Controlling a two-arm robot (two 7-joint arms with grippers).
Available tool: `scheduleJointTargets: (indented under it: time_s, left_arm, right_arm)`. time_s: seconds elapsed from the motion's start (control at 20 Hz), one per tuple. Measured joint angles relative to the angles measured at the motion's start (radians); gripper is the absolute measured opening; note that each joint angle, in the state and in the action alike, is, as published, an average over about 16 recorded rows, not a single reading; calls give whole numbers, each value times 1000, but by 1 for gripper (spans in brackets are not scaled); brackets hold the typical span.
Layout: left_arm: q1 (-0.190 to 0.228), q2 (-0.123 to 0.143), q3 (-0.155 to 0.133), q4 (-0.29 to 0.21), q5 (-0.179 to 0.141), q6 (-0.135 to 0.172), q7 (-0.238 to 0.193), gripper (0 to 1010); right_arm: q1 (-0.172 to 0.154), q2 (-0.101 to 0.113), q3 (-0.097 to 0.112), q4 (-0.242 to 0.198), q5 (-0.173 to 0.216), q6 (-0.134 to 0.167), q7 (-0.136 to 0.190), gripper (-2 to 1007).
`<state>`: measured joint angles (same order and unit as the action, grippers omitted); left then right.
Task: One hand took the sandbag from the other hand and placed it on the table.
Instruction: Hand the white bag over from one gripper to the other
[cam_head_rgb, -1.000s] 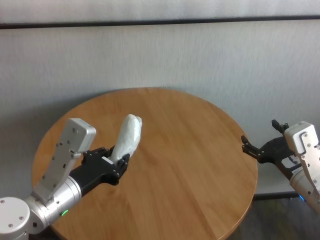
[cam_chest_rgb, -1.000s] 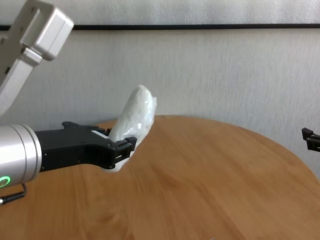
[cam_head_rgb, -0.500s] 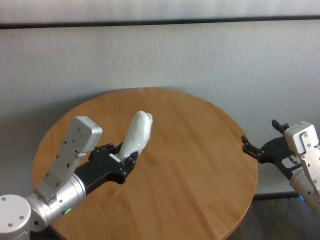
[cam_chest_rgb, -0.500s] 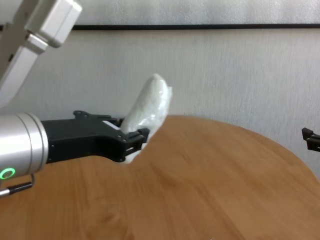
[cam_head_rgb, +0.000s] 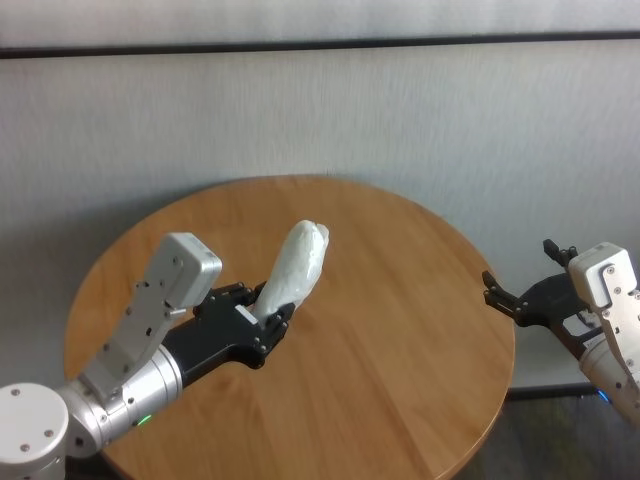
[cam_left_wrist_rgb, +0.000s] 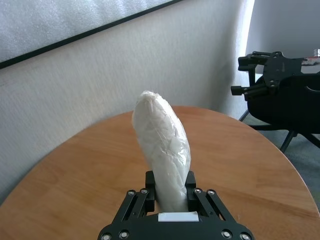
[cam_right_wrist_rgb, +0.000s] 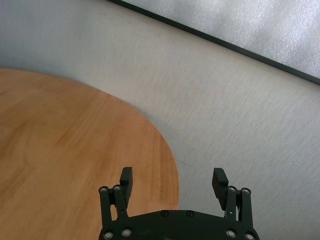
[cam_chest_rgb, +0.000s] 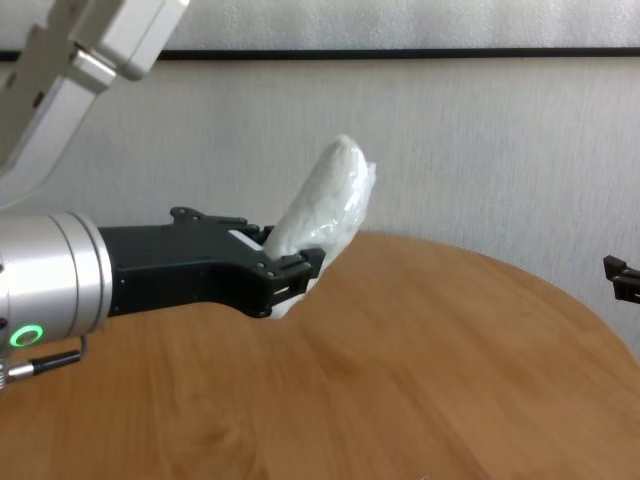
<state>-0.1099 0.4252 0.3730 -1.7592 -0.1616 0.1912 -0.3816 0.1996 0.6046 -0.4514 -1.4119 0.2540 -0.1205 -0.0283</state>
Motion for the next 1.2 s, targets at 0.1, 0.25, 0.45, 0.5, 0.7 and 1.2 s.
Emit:
scheduleJointTargets:
  time_s: [0.1,0.25,0.45,0.5,0.7,1.2]
  left_arm:
    - [-3,1,2,-2,0,-2,-2,360]
    - [-5,2,5,-5,-1,-5,-5,360]
    - [-8,4,9,-7,-2,-7,-6,360]
    - [-9,4,9,-8,-2,-7,-6,360]
    - [-9,5,10,-9,-3,-11,-7,360]
    - [-9,7,13,-15,-14,-25,-14,360]
  right_arm:
    - [0,0,0,0,0,0,0,1000]
    - [0,0,0,0,0,0,0,1000]
    - [0,0,0,0,0,0,0,1000]
    - [0,0,0,0,0,0,0,1000]
    - [0,0,0,0,0,0,0,1001]
    - [0,0,0,0,0,0,0,1001]
